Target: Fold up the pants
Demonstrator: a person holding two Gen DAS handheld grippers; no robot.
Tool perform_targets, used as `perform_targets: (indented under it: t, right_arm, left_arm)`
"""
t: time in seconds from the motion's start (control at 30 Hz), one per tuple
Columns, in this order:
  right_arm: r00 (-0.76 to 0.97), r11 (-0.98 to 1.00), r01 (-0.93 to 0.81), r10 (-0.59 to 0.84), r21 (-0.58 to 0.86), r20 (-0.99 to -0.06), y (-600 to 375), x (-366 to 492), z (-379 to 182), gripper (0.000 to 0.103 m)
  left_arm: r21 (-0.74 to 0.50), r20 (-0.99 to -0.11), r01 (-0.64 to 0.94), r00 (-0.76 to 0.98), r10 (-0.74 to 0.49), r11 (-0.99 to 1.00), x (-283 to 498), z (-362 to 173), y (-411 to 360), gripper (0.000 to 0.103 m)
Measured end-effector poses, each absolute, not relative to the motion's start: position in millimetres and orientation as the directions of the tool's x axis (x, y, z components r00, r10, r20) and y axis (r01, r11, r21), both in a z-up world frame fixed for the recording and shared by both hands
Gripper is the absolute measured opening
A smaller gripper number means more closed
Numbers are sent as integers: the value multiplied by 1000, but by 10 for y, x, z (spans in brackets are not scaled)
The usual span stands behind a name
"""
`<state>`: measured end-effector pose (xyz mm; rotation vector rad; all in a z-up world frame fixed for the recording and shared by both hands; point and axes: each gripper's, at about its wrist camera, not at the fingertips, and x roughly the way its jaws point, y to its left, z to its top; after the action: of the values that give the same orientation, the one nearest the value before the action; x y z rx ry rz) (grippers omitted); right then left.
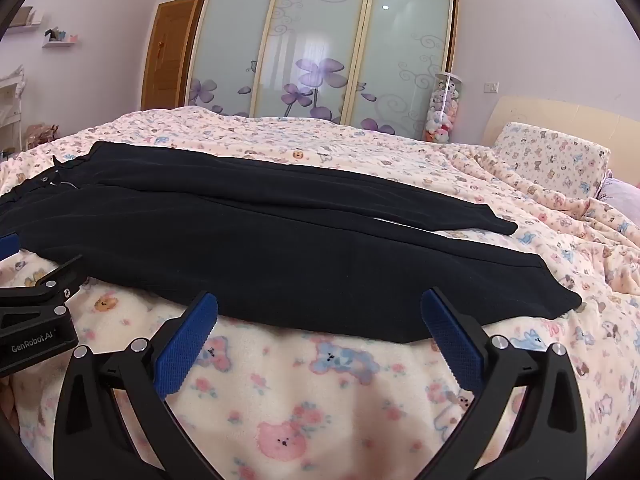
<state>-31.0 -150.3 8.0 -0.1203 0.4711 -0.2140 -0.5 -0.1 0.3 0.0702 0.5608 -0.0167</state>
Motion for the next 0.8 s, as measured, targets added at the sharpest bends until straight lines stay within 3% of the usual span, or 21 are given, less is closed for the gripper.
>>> perform_targets:
  t: [0.8]
  right_arm:
    - [868,970,176,-232,-165,-438,-1515,-306,63,102]
  left_arm:
    - [59,-536,38,844,0,998,-4,2,0,101]
